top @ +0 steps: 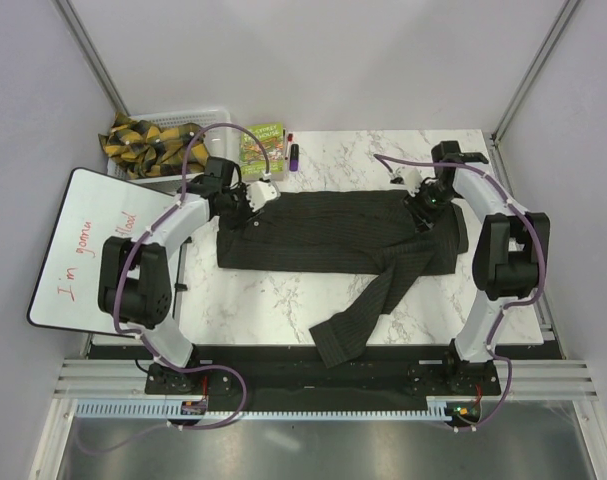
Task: Fold and stack the long sleeve shirts
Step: Fold the shirt
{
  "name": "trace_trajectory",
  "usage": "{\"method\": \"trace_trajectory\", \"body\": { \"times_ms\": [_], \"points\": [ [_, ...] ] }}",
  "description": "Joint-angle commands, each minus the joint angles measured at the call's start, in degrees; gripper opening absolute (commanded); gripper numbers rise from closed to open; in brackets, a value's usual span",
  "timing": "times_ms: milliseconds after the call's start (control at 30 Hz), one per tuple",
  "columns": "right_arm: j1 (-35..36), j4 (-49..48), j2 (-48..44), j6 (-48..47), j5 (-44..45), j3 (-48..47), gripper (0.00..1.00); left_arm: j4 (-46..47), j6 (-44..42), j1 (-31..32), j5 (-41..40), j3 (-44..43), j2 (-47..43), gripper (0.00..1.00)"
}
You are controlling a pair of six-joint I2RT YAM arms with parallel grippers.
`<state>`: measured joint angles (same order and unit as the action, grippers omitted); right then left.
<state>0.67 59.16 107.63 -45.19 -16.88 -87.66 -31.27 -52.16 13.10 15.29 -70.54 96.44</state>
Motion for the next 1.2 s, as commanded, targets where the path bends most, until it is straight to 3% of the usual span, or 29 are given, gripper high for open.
{"method": "trace_trajectory", "body": {
  "times_ms": [0, 367, 633, 833, 933, 967, 1100, 1167],
  "points": [
    [1.35, -2.90, 4.67, 2.91, -0.44, -0.49, 0.40, -1.69, 4.17, 0.78, 1.59, -0.03, 3.13, 0.40],
    [2.67, -9.85, 6.98, 1.60, 3.70, 10.91, 0.33, -0.11, 3.38, 1.40, -2.19, 8.31, 5.51, 0.33],
    [3.99, -10.12, 0.04, 1.07, 3.88, 19.54, 0.32, -0.20, 2.50, 3.16, -2.11, 18.95, -1.32, 0.30],
    [3.38, -2.22, -10.33, -0.77, 0.28, 13.84, 0.50, -3.36, 4.96, 3.07, 8.86, 17.46, -15.91, 0.49],
    [3.81, 2.27, -16.04, -4.90, -4.37, 11.81, 0.59, -6.34, 6.81, 2.98, 16.86, 14.65, -22.16, 0.63],
    [4.69, 4.02, -18.23, -6.39, -5.95, 11.63, 0.59, -7.57, 7.42, 3.07, 20.53, 14.21, -24.61, 0.74],
    [10.13, 10.54, -22.99, -12.20, -12.98, 14.26, 0.61, -10.48, 2.69, 4.64, 28.04, 17.26, -31.20, 0.77],
    [17.65, 9.15, -25.27, -10.11, -13.26, 17.25, 0.63, -10.48, 2.06, 5.62, 28.74, 19.29, -33.59, 0.76]
  ]
}}
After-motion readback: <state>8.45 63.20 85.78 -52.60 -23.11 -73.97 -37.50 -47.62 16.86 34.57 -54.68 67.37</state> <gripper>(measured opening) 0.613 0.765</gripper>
